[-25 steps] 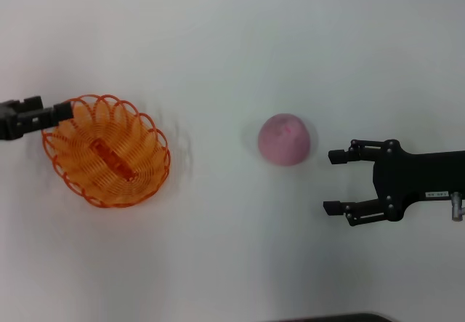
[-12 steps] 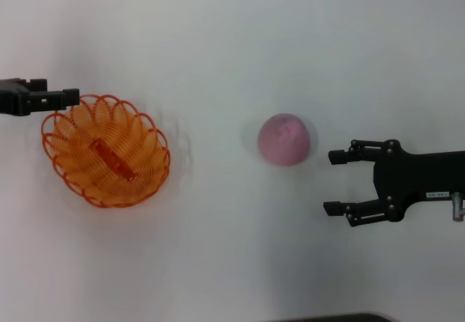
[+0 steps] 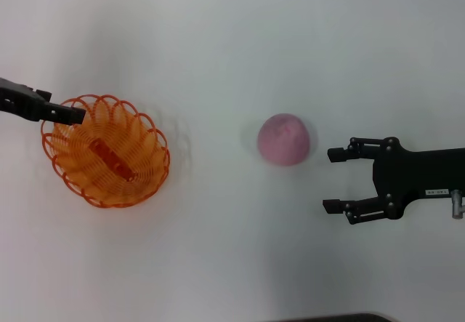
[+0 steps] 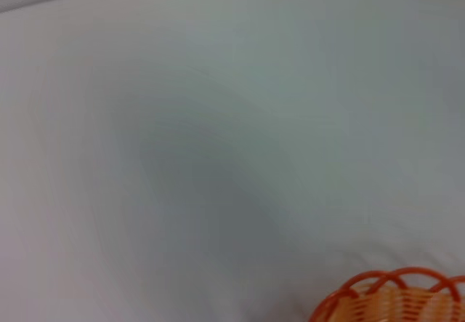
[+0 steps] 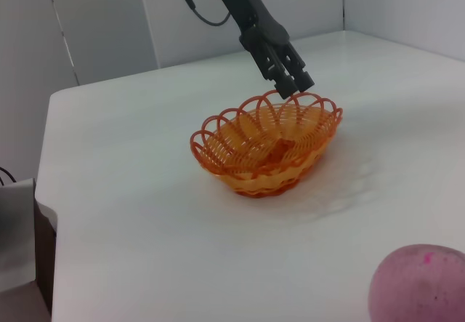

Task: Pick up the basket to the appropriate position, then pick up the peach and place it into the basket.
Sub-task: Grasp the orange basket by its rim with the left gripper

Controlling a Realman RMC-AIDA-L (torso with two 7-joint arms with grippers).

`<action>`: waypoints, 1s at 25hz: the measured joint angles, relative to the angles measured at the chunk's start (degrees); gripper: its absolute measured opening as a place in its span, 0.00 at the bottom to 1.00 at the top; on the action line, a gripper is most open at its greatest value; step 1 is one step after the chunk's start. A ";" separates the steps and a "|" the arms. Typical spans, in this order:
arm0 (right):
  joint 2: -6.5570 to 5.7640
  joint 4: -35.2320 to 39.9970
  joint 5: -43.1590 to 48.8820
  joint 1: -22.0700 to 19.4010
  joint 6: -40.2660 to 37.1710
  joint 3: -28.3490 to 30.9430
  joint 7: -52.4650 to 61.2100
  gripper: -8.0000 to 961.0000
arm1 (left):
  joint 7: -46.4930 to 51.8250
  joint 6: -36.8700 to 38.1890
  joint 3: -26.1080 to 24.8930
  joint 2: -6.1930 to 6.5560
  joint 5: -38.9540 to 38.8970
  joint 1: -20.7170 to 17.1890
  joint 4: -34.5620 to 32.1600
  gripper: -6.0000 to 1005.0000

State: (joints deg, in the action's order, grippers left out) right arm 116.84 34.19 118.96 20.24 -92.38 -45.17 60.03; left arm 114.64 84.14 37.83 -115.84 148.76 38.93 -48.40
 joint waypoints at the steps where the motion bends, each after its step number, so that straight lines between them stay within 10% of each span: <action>1: -0.02 0.00 0.01 0.03 0.00 0.00 0.00 0.93 | 0.67 -0.73 1.05 -0.11 1.25 0.59 -0.01 0.81; 25: -0.03 0.09 0.04 0.51 0.18 -0.02 0.00 0.93 | 3.61 -6.77 8.75 -2.86 8.11 3.06 0.90 0.79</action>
State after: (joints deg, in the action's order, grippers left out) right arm 116.81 34.28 119.00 20.75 -92.20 -45.19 60.03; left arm 118.24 77.37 46.58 -118.70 156.88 41.99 -47.50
